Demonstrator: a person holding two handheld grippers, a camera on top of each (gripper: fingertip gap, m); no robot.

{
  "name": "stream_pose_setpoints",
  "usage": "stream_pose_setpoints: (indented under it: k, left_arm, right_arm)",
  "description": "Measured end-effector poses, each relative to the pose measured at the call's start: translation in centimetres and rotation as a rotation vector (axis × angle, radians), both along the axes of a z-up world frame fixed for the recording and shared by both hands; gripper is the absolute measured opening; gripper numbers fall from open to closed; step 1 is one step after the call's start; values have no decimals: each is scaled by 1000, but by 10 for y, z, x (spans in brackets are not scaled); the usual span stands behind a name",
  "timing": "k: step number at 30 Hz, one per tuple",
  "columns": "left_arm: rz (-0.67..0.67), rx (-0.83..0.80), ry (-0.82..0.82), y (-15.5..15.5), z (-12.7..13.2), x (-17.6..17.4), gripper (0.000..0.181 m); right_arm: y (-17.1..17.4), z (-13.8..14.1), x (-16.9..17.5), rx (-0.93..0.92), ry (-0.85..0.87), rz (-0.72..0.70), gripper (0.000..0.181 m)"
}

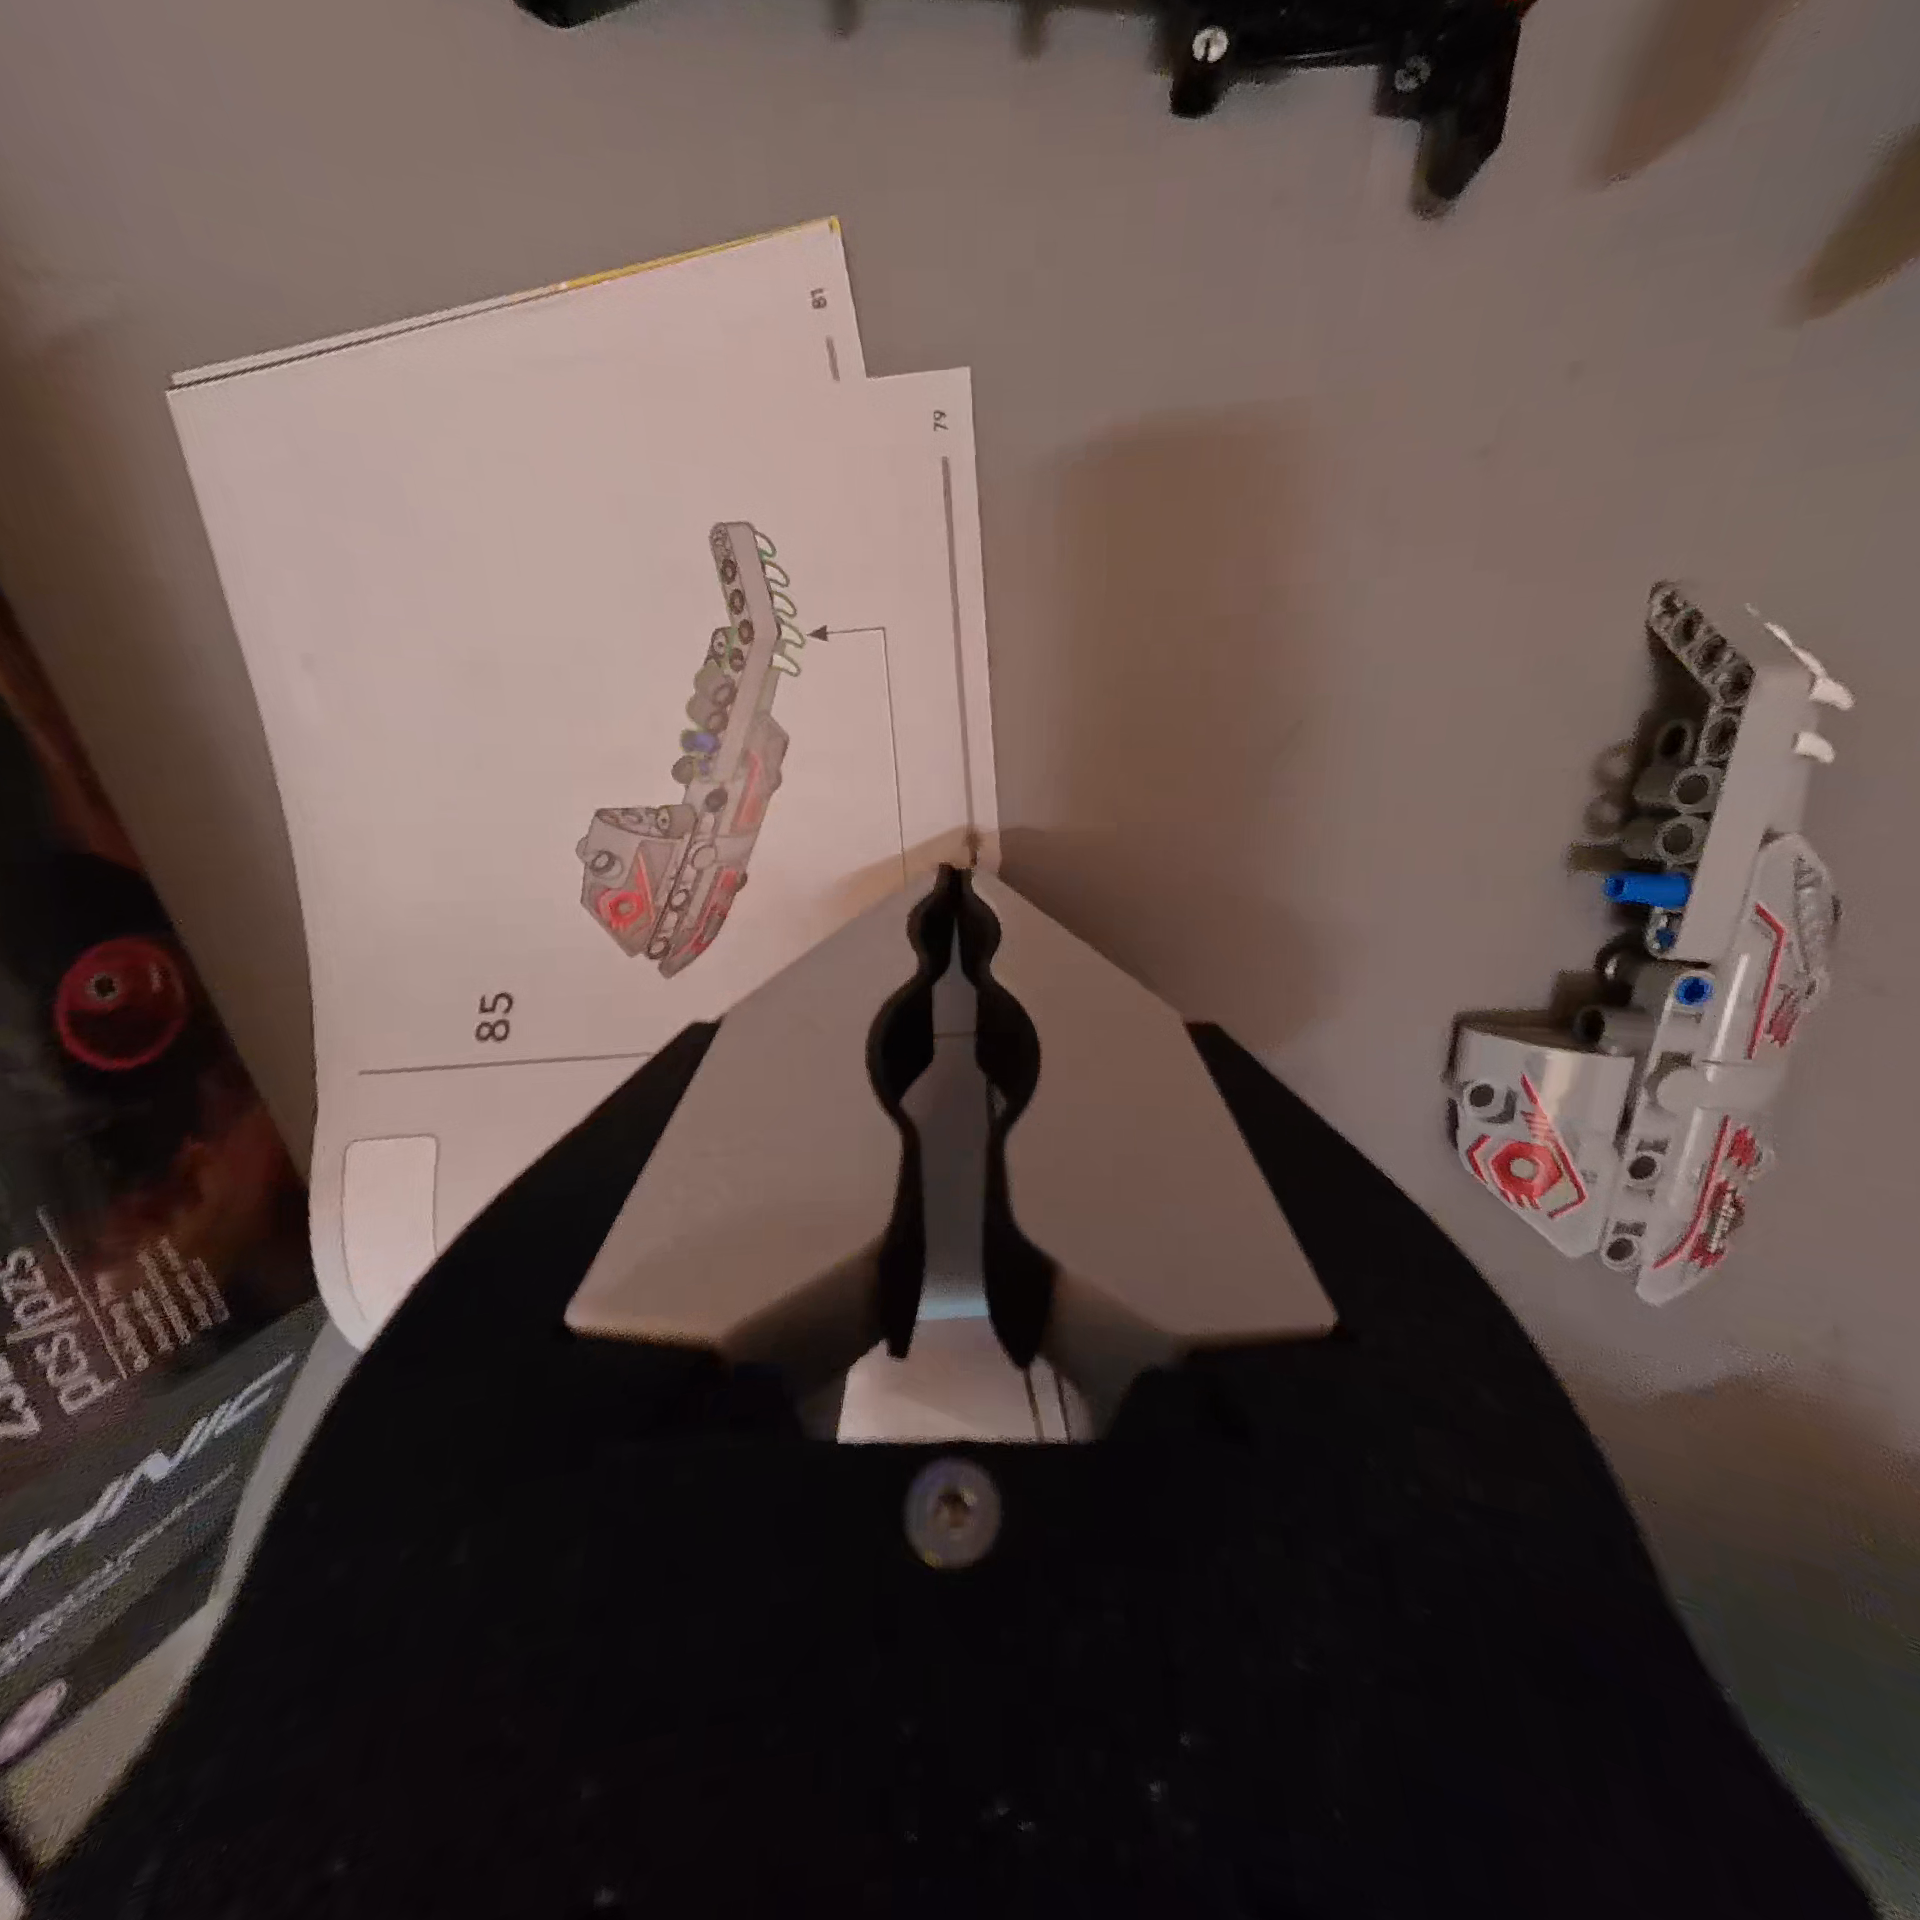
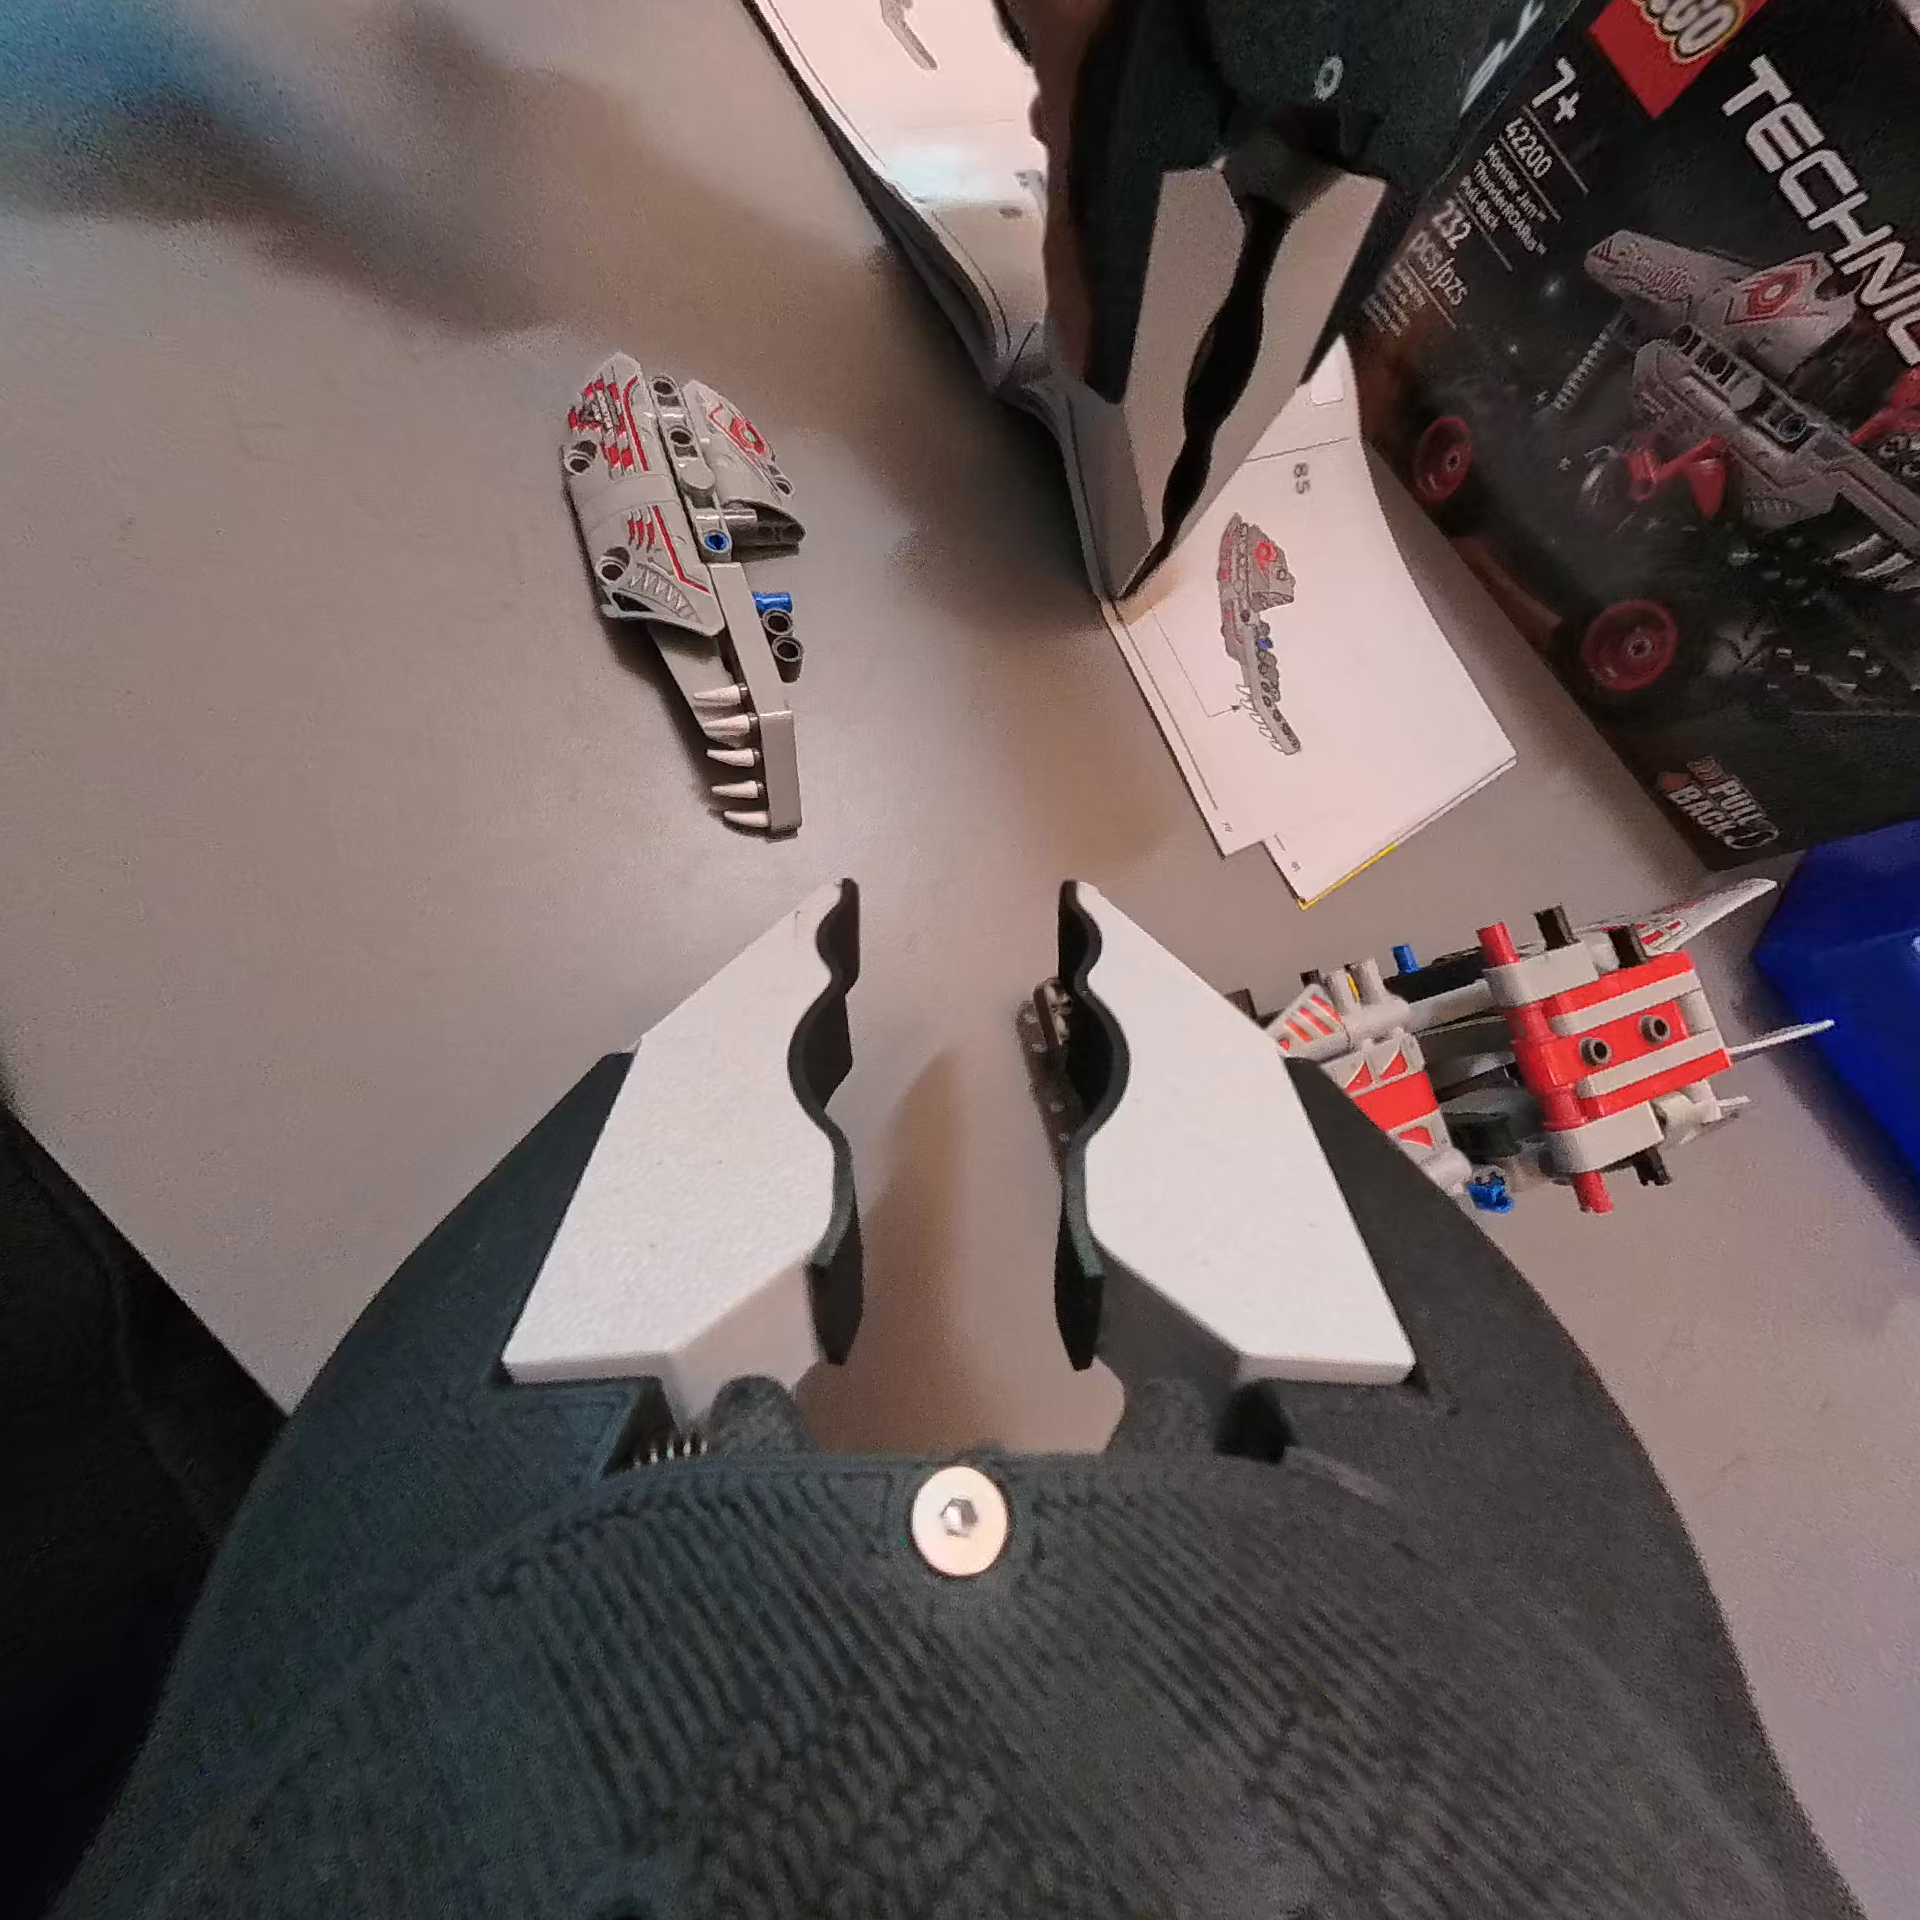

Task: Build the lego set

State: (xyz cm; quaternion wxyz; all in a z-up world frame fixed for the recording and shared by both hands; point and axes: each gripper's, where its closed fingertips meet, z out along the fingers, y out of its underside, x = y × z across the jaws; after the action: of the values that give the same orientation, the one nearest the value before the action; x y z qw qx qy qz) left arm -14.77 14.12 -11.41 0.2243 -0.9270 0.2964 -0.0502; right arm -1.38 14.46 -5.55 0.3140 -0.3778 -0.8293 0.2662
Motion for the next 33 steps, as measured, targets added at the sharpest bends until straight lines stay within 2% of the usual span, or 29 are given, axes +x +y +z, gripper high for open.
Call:
stream_pose_setpoints:
  k: [3, 6, 9, 11, 12, 13, 14, 17, 20, 23, 30, 33]
  left_arm:
    - [26, 54, -2, -3, 6, -1, 0]
    - [80, 118, 24, -8, 15, -9, 0]
    - [184, 194, 106, -13, 25, -34, 0]
    - [196, 247, 83, -11, 33, -32, 0]
    - [170, 258, 32, -9, 34, -21, 15]
    - [152, 245, 8, -7, 32, -12, 40]
    - [143, 218, 27, -6, 26, -10, 48]
    - [113, 96, 99, -13, 4, -13, 47]
    - [122, 61, 12, -14, 1, -6, 40]
    - [111, 28, -42, -21, 0, -4, 30]
    - [86, 31, 20, -31, 4, -17, 0]
    - [122, 75, 32, -35, 11, -23, 0]
  right_arm:
    - [-4, 0, -4, -9, 5, 8, 36]
    - [-2, 6, -17, -5, 36, -41, 35]
    - [-2, 11, -33, 49, 79, -70, 34]
    - [-3, 7, -40, 90, 79, -73, 34]
    - [-4, 5, -42, 112, 72, -64, 34]
    - [-5, 4, -44, 127, 68, -59, 34]
    - [-8, 4, -45, 130, 68, -54, 34]
    - [-16, 2, -47, 123, 56, -29, 35]
    - [-18, 0, -45, 132, 39, -22, 35]
    - [-16, -3, -40, 139, 19, -21, 36]
    - [-16, -5, -41, 152, 5, -24, 36]
    - [-18, -5, -42, 166, 7, -15, 36]
